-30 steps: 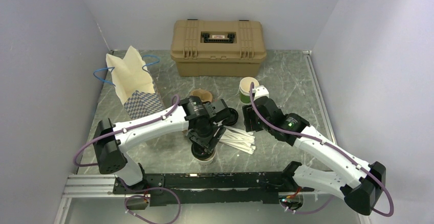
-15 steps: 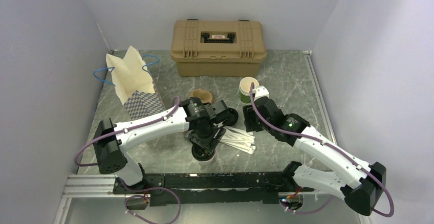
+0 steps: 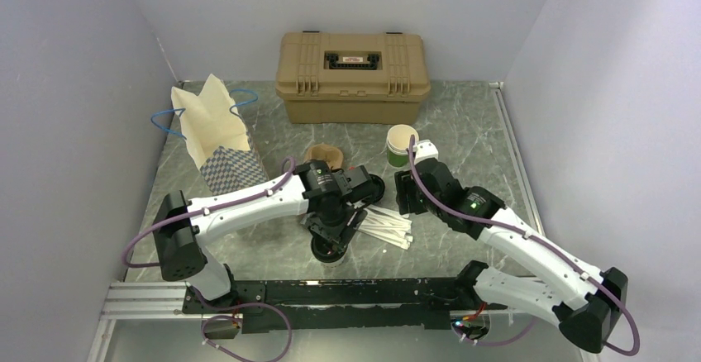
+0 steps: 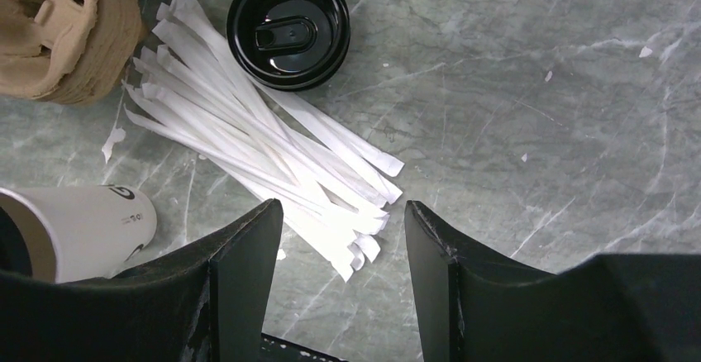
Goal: Pack the takeout coffee
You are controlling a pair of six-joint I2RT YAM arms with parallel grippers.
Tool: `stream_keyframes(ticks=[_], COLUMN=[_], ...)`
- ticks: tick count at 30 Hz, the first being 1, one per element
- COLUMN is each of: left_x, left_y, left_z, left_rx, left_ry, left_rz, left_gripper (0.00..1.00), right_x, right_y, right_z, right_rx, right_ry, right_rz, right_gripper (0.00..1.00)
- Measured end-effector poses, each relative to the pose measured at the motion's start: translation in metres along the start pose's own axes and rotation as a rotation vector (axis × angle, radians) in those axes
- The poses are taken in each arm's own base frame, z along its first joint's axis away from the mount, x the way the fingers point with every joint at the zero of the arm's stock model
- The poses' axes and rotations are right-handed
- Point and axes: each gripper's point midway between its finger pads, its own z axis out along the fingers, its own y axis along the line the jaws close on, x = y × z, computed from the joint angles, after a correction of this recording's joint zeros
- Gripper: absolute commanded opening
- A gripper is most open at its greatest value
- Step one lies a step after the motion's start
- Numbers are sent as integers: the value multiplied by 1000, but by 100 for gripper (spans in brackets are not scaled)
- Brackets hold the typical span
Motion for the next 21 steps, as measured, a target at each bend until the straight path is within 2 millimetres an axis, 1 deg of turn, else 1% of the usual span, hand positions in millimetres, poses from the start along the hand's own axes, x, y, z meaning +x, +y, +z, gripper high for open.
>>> stream_keyframes(ticks=[21], left_x=[1], left_y=[-2], left_z=[9], left_rx=[-15], left_ry=[24], left_rz=[7], left_gripper=[61], right_x=[-1], right_y=[-4], right_z=[-8], right_rx=[1], right_ry=[-25], right_rz=[25], right_gripper=[60])
